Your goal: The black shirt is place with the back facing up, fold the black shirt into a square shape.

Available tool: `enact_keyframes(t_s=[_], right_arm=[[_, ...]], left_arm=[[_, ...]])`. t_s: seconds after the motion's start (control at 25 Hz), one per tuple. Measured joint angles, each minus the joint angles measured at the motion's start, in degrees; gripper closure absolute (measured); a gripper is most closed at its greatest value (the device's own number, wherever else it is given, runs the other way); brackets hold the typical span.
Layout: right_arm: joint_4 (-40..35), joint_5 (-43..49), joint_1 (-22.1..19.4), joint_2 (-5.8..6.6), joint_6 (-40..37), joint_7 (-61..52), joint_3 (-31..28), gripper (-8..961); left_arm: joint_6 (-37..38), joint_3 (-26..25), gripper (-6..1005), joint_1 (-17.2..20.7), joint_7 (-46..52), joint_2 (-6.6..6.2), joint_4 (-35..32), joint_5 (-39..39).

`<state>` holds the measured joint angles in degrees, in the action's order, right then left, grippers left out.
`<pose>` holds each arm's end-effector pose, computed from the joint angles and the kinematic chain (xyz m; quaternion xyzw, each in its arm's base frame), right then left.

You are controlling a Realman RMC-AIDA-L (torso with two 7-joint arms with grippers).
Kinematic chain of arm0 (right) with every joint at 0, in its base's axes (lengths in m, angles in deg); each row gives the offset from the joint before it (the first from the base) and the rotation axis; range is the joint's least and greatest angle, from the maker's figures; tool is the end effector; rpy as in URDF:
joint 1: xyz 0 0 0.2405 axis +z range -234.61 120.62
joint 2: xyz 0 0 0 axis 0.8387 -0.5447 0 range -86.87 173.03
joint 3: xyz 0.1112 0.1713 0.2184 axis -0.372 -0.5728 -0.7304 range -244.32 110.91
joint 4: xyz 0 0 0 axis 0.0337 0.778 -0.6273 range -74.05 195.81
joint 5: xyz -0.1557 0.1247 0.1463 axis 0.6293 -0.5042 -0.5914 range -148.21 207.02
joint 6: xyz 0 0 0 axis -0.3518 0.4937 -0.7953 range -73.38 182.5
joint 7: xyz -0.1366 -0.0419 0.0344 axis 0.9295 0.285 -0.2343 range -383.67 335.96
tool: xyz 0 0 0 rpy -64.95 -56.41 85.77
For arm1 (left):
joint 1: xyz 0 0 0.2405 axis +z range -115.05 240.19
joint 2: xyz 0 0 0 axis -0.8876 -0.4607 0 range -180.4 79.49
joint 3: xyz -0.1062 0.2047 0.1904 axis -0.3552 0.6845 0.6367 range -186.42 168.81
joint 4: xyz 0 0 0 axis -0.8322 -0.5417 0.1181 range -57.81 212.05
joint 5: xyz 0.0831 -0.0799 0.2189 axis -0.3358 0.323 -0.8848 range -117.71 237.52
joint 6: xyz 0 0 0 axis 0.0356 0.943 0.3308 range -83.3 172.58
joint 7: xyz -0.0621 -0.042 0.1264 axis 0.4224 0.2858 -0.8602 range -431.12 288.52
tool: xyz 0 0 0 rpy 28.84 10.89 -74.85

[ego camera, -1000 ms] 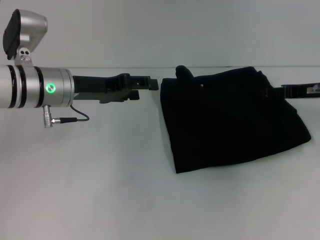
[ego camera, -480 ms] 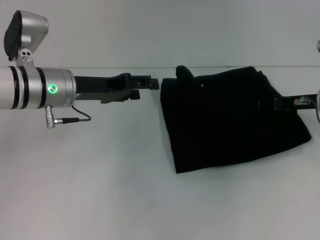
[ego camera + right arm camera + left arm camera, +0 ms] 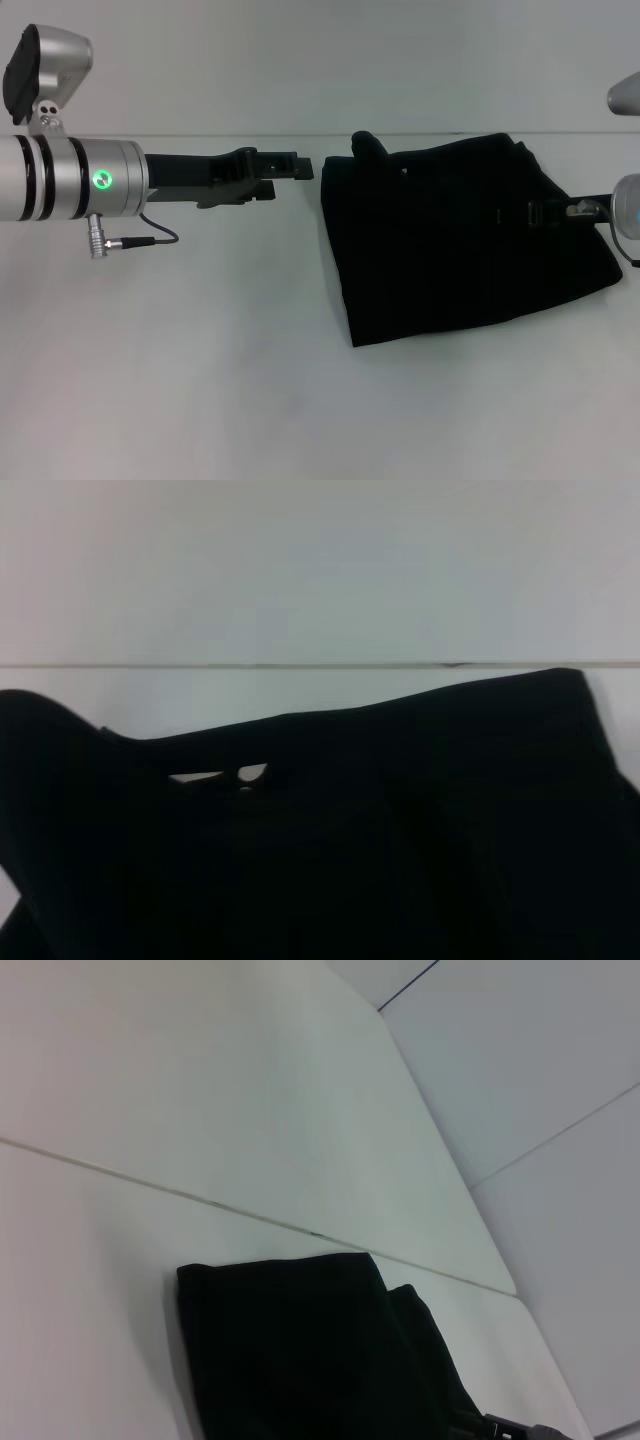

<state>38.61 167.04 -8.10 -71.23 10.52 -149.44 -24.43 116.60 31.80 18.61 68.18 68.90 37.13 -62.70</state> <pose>0.3214 0.5114 -0.0280 -0.8005 0.4982 0.0598 0.3277 -0.2457 0.4792 -0.0202 -0.7709 -0.5795 -0.2332 0.1246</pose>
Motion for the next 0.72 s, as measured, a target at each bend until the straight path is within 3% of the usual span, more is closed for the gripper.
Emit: enact_keyframes(t_s=[0.72], right_arm=[[-0.22,-0.43,0.85,-0.61,-2.22,-0.07,2.19,240]], left_arm=[[-0.52,0.0,247,0.11,-0.04,0.0,-0.03,1.15]])
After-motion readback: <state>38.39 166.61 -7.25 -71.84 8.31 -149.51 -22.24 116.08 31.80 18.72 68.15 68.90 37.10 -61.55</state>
